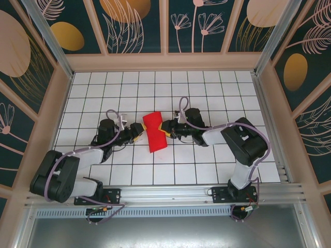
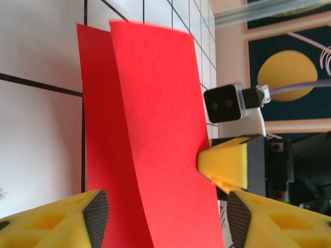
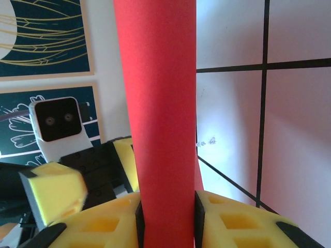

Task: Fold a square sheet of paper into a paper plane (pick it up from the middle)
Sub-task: First fold in half a square sheet of paper at the center of the table.

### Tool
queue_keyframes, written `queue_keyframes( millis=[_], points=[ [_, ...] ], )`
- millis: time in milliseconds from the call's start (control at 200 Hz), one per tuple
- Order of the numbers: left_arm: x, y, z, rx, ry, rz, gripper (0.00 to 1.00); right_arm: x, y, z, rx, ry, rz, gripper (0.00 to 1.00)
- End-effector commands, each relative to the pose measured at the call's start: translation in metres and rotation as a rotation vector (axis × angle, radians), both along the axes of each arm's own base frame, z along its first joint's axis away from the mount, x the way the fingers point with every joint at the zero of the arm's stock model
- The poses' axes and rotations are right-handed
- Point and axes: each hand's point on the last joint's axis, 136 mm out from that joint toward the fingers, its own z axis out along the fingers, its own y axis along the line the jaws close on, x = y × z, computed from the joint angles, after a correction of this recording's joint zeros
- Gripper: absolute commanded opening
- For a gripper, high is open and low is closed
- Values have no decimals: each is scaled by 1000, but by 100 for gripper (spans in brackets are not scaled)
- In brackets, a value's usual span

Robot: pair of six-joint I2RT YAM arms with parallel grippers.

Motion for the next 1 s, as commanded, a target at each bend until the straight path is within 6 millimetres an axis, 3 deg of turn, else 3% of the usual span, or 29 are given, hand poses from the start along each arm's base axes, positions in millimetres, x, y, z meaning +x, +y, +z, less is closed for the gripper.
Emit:
queue_keyframes(
  millis=[0, 200, 340, 605, 801, 996],
  points=[
    [5, -12, 11, -46, -41, -16, 60, 0, 1, 8, 61, 1, 13, 31],
    [7, -29, 10, -99, -36, -55, 49, -2, 2, 9, 80, 12, 23, 32],
    [12, -30, 10, -93, -45, -44, 38, -3, -1, 3, 60, 24, 18, 33],
    [18, -26, 0, -36, -38, -16, 4, -5, -11, -17, -83, 40, 7, 44],
    [18, -33, -15, -5, -6, -46, 1, 1, -34, -32, -335, -14, -37, 71],
    [12, -42, -33, 44, 37, -71, 1, 3, -41, -33, -445, -91, 31, 75]
  ],
)
